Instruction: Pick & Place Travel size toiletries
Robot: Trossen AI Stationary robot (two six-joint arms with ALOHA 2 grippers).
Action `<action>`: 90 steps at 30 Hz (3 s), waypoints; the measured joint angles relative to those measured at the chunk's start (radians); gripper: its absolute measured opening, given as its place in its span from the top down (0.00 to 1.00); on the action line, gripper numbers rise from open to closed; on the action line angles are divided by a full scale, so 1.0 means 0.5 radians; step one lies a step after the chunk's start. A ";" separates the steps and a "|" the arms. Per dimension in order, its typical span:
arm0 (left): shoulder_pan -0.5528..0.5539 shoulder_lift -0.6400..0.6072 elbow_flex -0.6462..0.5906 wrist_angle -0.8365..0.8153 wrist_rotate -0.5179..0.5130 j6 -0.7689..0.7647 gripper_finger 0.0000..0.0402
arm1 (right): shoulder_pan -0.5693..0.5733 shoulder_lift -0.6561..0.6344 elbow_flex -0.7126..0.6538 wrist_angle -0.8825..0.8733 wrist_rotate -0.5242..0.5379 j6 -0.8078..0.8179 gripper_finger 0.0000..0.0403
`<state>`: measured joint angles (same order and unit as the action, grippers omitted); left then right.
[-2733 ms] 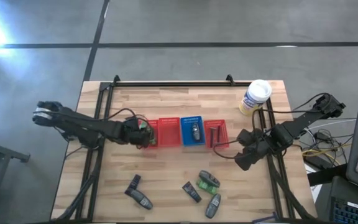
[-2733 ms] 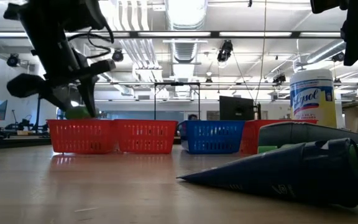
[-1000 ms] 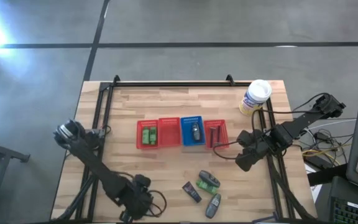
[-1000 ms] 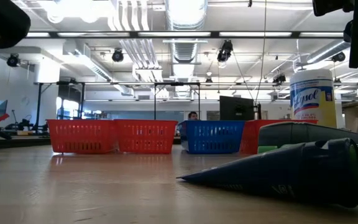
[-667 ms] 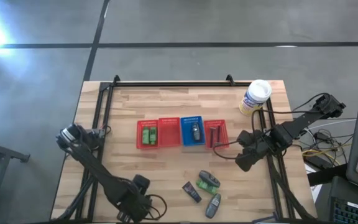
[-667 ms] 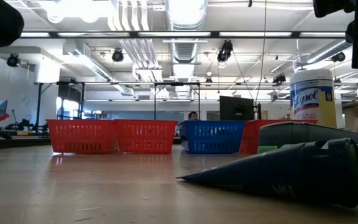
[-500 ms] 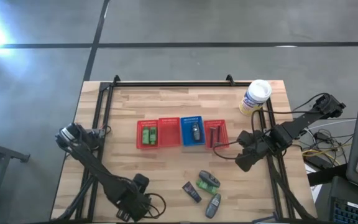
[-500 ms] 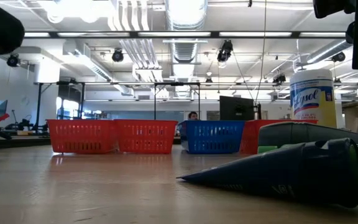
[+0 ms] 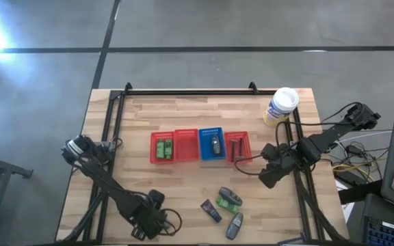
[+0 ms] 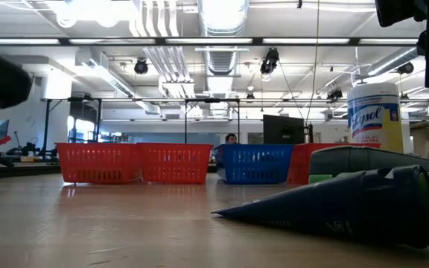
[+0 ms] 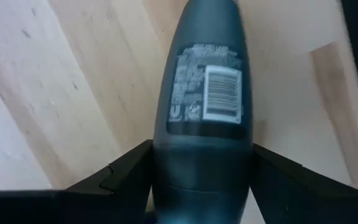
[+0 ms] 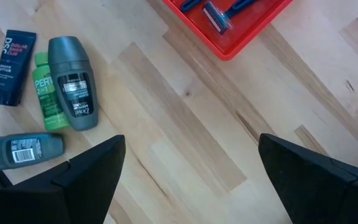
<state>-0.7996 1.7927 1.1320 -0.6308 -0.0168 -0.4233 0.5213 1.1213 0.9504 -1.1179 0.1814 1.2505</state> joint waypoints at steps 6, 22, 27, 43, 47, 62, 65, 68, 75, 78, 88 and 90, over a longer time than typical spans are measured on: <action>0.006 0.000 -0.049 0.077 0.000 -0.048 0.40 | 0.000 0.000 -0.004 0.000 0.000 -0.003 0.09; 0.316 -0.340 0.028 -0.377 -0.685 -1.466 0.48 | -0.001 0.000 -0.013 -0.011 -0.001 -0.061 0.09; 0.611 -0.730 -0.092 -0.358 -1.312 -2.694 0.48 | -0.005 0.000 -0.014 -0.012 0.002 -0.069 0.09; 1.382 -0.495 -0.320 0.507 -0.989 -2.243 0.48 | -0.005 0.000 -0.017 -0.010 0.008 -0.092 0.09; 1.441 -0.399 -0.257 0.514 -0.947 -2.146 0.46 | -0.005 0.000 -0.017 -0.009 0.009 -0.084 0.09; 1.381 -0.484 -0.177 0.494 -0.662 -1.767 0.20 | -0.004 0.000 -0.018 -0.008 0.009 -0.084 0.09; 1.267 -0.644 -0.088 0.223 -0.522 -1.573 0.21 | -0.004 0.000 -0.018 -0.009 0.008 -0.085 0.09; 1.122 -0.734 0.006 -0.308 -0.376 -1.601 0.21 | -0.004 0.000 -0.018 -0.010 0.008 -0.090 0.09; 0.701 -0.715 0.028 -0.971 -0.159 -1.919 0.21 | -0.004 0.000 -0.021 -0.009 0.008 -0.091 0.09; 0.579 -0.665 -0.026 -0.906 -0.142 -2.113 0.21 | -0.004 0.000 -0.021 -0.008 0.008 -0.096 0.09; 0.386 -0.347 -0.164 -0.514 0.042 -2.353 0.20 | -0.005 0.000 -0.021 -0.008 0.008 -0.109 0.09; 0.383 -0.283 -0.172 -0.514 0.051 -2.354 0.21 | -0.005 0.000 -0.021 -0.008 0.008 -0.115 0.09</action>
<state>-0.6080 1.6510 1.0460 -0.8880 0.0086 -1.6001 0.5190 1.1214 0.9398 -1.1221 0.1852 1.1929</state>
